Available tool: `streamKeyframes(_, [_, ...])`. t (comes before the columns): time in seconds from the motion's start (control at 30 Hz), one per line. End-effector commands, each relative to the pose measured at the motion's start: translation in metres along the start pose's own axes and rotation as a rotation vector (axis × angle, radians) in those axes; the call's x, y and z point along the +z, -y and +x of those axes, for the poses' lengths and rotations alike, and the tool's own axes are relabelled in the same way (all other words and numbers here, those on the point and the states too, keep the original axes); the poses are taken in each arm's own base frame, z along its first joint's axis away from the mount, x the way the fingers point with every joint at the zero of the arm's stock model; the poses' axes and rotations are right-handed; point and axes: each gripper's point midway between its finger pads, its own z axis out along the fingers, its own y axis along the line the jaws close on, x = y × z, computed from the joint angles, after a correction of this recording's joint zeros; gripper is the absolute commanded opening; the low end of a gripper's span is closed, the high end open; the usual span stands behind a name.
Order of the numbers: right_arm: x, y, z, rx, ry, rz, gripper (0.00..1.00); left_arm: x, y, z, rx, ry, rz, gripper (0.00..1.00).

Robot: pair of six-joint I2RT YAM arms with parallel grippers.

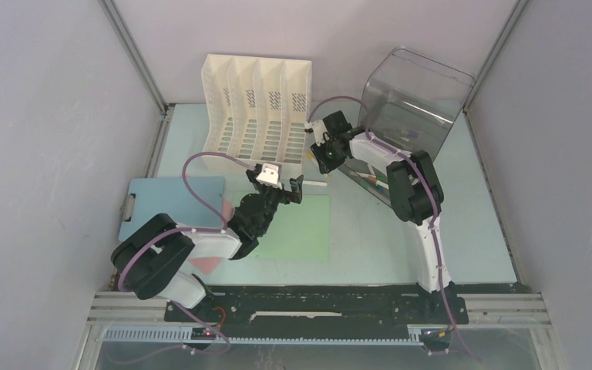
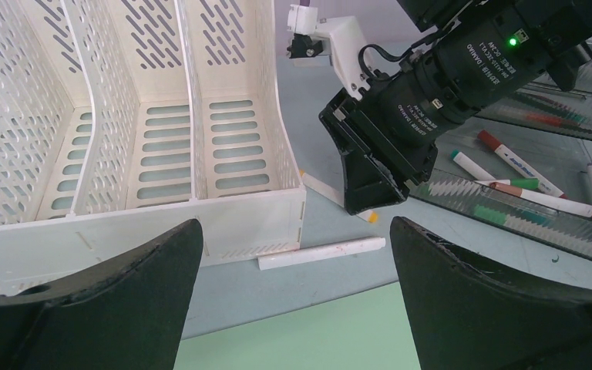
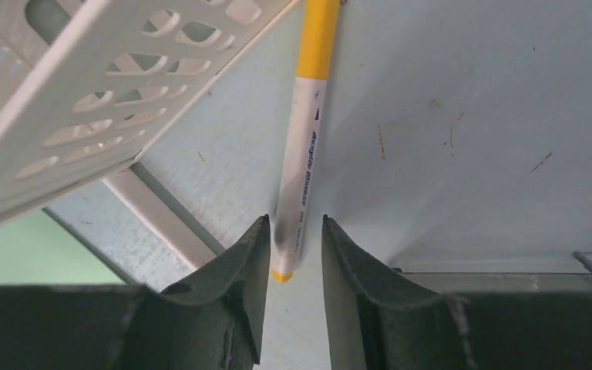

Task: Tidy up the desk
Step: Pick up the stationery from the center of the board.

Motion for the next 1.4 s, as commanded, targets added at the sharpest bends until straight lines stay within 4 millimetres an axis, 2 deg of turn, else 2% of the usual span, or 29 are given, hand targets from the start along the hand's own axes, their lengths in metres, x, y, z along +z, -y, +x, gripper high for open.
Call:
streamKeyframes(0.0, [-0.002, 0.004, -0.015, -0.012, 0.030, 0.032, 0.37, -0.003, -0.005, -0.012, -0.002, 0.047, -0.019, 1.00])
streamKeyframes(0.2, [-0.004, 0.005, -0.007, -0.010, 0.009, 0.056, 0.28, -0.003, -0.006, -0.012, -0.001, 0.047, -0.019, 1.00])
streamKeyframes(0.43, [-0.010, -0.005, 0.007, -0.018, -0.041, 0.064, 0.15, -0.004, -0.006, -0.013, -0.003, 0.050, -0.018, 1.00])
streamKeyframes(0.63, [-0.029, -0.010, 0.019, -0.007, -0.046, 0.054, 0.05, -0.005, -0.006, -0.013, -0.004, 0.053, -0.017, 1.00])
streamKeyframes(0.83, [-0.047, -0.016, 0.049, -0.018, -0.108, 0.055, 0.03, -0.005, -0.006, -0.014, -0.005, 0.055, -0.016, 1.00])
streamKeyframes(1.1, [-0.064, -0.015, 0.101, -0.035, -0.196, 0.060, 0.03, -0.005, -0.005, -0.014, -0.006, 0.056, -0.012, 1.00])
streamKeyframes(1.23, [-0.071, -0.010, 0.118, -0.034, -0.225, 0.070, 0.05, -0.005, -0.005, -0.014, -0.005, 0.055, -0.012, 1.00])
streamKeyframes(1.37, [-0.069, -0.007, 0.125, -0.019, -0.239, 0.062, 0.10, -0.005, -0.005, -0.013, -0.004, 0.055, -0.010, 1.00])
